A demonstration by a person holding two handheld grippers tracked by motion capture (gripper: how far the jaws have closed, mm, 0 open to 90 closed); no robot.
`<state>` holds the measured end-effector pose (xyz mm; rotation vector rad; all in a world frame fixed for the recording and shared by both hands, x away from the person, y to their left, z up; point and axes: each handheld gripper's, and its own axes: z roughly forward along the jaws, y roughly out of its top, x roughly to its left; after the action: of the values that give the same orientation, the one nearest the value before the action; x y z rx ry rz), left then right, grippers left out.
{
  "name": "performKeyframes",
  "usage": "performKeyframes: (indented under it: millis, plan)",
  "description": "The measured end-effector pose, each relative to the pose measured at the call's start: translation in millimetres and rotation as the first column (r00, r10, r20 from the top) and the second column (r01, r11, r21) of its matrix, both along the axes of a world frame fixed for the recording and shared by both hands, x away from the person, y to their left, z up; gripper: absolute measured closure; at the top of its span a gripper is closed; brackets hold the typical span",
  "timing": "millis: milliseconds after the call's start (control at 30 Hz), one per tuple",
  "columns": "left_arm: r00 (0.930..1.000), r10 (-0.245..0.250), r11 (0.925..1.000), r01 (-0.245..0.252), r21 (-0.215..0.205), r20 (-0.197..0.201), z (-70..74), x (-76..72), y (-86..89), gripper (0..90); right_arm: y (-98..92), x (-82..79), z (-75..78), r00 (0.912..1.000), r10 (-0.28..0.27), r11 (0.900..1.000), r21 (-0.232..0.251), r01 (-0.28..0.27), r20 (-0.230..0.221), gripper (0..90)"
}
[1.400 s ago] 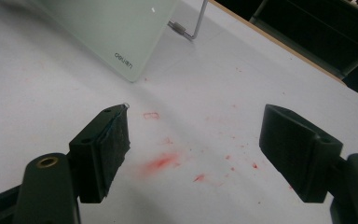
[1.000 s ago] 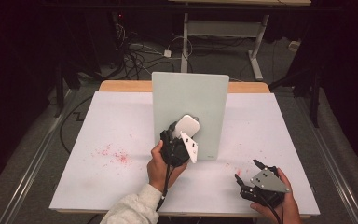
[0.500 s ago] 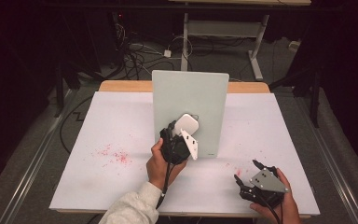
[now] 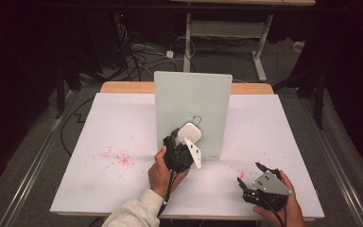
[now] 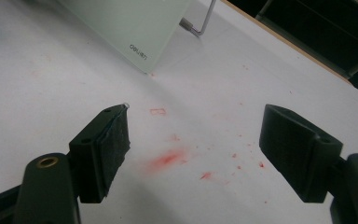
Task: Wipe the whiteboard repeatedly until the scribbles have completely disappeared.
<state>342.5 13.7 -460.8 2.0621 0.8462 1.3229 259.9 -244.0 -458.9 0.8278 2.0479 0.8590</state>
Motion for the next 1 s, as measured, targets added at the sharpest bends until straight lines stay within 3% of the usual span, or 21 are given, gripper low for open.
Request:
performKeyframes:
  millis: [233,400,600,733,833,1000]
  plan:
    - [0.9999,-0.006,1.0000,0.006,0.001,0.016,13.7,5.8,1.3,28.7,0.0,0.4,-0.4,1.0000,0.005,1.000,-0.005,-0.005,-0.004,24.5]
    - [0.9996,-0.011,0.9999,0.011,-0.011,0.025,35.9,13.8,0.1,28.7,1.2,0.0,-0.6,0.9999,0.012,1.000,-0.007,-0.012,-0.007,24.5]
    - [0.9994,-0.017,0.9998,0.017,-0.012,0.029,45.4,17.1,-4.2,28.7,1.1,-0.2,-1.7,0.9998,0.006,1.000,-0.004,-0.006,-0.021,24.5]
    - [0.9994,-0.020,0.9998,0.020,0.005,0.029,40.0,14.8,-6.9,28.7,1.5,-0.2,-1.6,0.9998,0.011,1.000,-0.009,-0.011,-0.017,24.5]
    - [0.9996,-0.021,0.9986,0.020,0.049,0.018,25.1,8.9,-11.4,28.7,1.6,-0.5,-1.8,0.9997,0.006,1.000,-0.004,-0.006,-0.022,24.5]
    - [0.9997,-0.020,0.9977,0.019,0.065,0.014,10.3,3.5,-12.3,28.8,1.3,-0.5,-1.6,0.9997,0.018,1.000,-0.016,-0.018,-0.018,24.5]
